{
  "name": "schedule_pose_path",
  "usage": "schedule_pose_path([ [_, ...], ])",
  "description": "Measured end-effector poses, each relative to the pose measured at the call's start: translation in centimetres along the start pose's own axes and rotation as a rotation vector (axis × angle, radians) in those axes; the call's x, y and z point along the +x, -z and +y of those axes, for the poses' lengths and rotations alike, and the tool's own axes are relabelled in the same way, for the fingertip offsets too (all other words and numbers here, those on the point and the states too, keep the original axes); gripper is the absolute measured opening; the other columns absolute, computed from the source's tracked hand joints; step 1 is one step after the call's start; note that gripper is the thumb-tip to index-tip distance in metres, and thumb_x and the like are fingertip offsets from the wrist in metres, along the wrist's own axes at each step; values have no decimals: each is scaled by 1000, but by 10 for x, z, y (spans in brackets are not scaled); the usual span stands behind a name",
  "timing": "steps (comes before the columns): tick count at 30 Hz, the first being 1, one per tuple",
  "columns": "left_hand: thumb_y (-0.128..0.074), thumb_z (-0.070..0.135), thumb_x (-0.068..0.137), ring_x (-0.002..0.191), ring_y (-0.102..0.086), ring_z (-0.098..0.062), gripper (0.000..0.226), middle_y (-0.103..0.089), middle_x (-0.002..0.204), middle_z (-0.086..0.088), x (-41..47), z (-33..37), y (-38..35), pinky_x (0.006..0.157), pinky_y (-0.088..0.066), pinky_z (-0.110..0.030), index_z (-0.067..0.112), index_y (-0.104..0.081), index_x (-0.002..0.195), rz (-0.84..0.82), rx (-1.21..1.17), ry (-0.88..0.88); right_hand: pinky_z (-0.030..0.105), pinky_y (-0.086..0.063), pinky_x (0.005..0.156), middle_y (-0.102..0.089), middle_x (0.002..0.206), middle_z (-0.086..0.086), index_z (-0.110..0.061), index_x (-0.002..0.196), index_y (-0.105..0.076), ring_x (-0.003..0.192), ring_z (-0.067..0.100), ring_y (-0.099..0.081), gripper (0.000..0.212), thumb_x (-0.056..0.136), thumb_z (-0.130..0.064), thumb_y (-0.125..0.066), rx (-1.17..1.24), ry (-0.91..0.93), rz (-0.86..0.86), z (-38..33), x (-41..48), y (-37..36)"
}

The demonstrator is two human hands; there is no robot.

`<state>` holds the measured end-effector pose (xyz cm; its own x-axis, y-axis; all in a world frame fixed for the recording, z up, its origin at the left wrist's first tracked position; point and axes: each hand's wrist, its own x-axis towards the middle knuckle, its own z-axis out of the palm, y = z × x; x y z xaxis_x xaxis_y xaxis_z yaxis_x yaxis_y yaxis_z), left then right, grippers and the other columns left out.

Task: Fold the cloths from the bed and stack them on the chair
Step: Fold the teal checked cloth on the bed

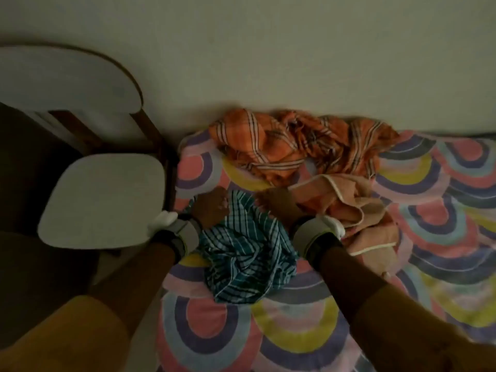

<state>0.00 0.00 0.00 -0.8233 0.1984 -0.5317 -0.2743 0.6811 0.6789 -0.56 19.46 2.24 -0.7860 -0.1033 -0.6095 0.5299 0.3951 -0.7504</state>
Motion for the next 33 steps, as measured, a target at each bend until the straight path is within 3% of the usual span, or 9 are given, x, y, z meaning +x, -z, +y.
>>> schedule_pose_path([
  [3,-62,11,87,135,-33,-33,62,-27,150,-13,10,-54,-41,108,-34,-44,14,-31,141,-114,223,43,39,-43,79,-55,93,23,-2,90,-57,87,29,-54,26,88,-28,-63,-327,3,-63,71,26,-28],
  [5,-64,9,84,131,-37,-34,58,-31,146,-14,11,-86,-69,104,-37,-42,15,-38,136,-207,361,11,48,-35,105,-39,141,17,-12,134,-44,129,34,-39,66,80,-38,-72,-542,-79,-183,129,33,-53],
  [9,-60,17,74,95,-58,-42,36,-49,113,-11,3,-120,-101,72,-45,-39,8,-60,108,-247,581,-233,65,-16,110,0,158,11,-34,148,-12,144,41,-2,96,74,-44,-73,-753,-49,-41,185,25,-78],
  [12,-42,32,84,66,-61,-34,32,-62,88,-14,5,-134,-116,52,-48,-33,12,-61,98,-214,663,-374,55,-39,103,-20,153,20,-18,147,-23,135,41,-31,75,84,-39,-57,-558,12,48,198,22,-80],
  [15,-36,28,90,82,-64,-34,40,-62,106,-16,-15,-104,-113,63,-50,-33,9,-52,121,-251,666,-354,40,-49,81,-59,119,21,-6,125,-49,104,36,-59,42,87,-25,-54,-399,-49,129,177,16,-62],
  [19,-52,28,93,107,-54,-35,91,-20,153,-17,-36,-76,-102,81,-44,-38,31,28,138,-283,548,-261,42,-56,63,-63,83,16,-6,101,-58,59,20,-59,16,86,-1,-62,109,-120,0,106,-10,-28],
  [25,-50,24,95,134,-35,-29,76,-9,158,-6,-83,24,-65,104,-39,-41,18,3,148,-85,313,-304,28,-49,60,-56,84,5,-9,108,-56,58,13,-58,19,94,-22,-55,896,-56,-180,9,-54,10],
  [29,-45,41,91,116,-52,-2,35,-53,127,14,-136,94,-30,103,-41,-21,34,-47,125,245,-314,-406,28,-52,68,-61,81,0,-16,88,-57,72,14,-59,19,98,-22,-42,886,-30,115,-45,-90,21],
  [33,-53,68,74,119,-44,7,69,-43,129,20,-174,150,-8,98,-40,-13,36,-34,132,344,-213,-545,36,-49,68,-55,72,8,-11,77,-52,66,22,-56,24,97,-12,-37,835,-52,188,-97,-130,20],
])
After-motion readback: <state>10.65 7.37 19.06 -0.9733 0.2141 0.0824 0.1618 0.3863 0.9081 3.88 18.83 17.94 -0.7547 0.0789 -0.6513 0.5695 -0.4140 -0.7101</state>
